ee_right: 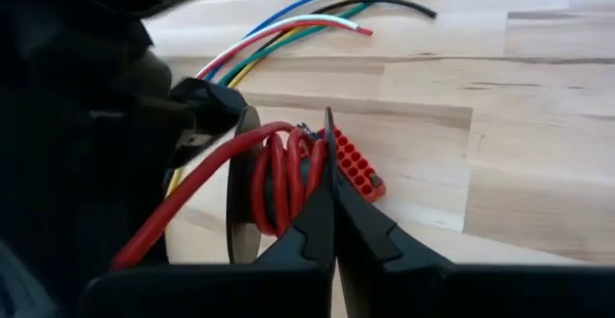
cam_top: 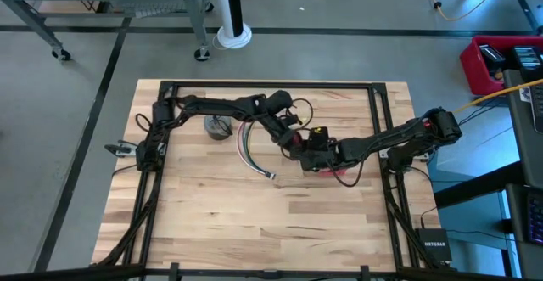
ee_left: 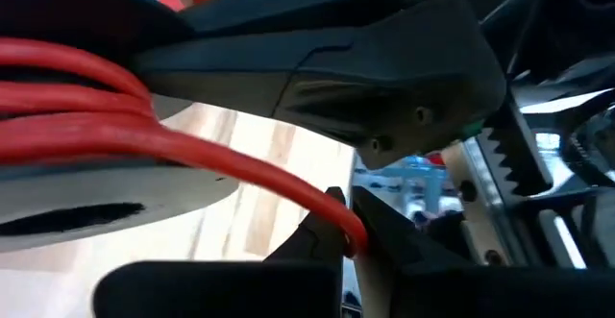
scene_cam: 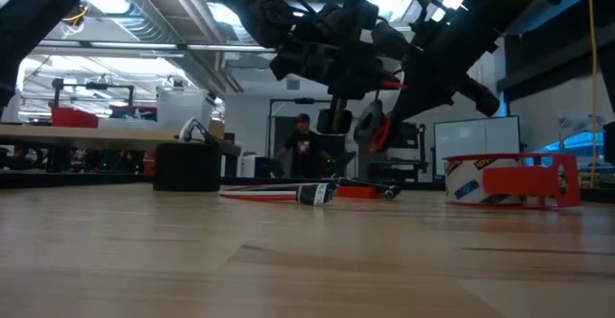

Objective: Coil cords
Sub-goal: Coil the red wire onto the spool

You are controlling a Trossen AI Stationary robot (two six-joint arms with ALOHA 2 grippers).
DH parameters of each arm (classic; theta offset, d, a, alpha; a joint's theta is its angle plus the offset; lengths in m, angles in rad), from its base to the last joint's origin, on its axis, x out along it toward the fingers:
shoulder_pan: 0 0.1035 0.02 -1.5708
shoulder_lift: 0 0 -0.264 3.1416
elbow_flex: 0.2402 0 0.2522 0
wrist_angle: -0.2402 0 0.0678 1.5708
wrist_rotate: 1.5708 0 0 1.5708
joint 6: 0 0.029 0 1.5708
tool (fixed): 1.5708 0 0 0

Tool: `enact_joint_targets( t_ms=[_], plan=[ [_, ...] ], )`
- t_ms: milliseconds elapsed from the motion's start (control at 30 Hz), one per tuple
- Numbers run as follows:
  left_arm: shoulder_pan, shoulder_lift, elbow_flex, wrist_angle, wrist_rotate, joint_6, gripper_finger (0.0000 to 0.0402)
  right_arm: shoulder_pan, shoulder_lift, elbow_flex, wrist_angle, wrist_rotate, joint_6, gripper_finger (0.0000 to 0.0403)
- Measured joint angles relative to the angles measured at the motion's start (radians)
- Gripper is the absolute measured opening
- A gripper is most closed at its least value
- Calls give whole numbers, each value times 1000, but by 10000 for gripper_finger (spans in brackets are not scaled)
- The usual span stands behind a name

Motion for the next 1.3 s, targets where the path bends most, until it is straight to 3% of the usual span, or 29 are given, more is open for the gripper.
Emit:
enact_joint_targets(
  t_ms=[133, 333, 500, 1033, 1300],
  plan=[
    [-2, -26, 0, -60, -103, 102, 0, 0, 0, 0, -7, 39, 20, 3],
    [-2, -113, 0, -173, -405, 328, 0, 0, 0, 0, -6, 60, 49, 3],
    [-26, -156, 0, -151, -524, 439, 0, 0, 0, 0, 9, 99, 50, 3],
    [-112, -153, 0, -142, -618, 627, 0, 2, -1, -2, 124, 92, 29, 3],
    [-115, -153, 0, -145, -639, 626, 0, 1, -1, -3, 141, 70, 16, 3]
  ],
)
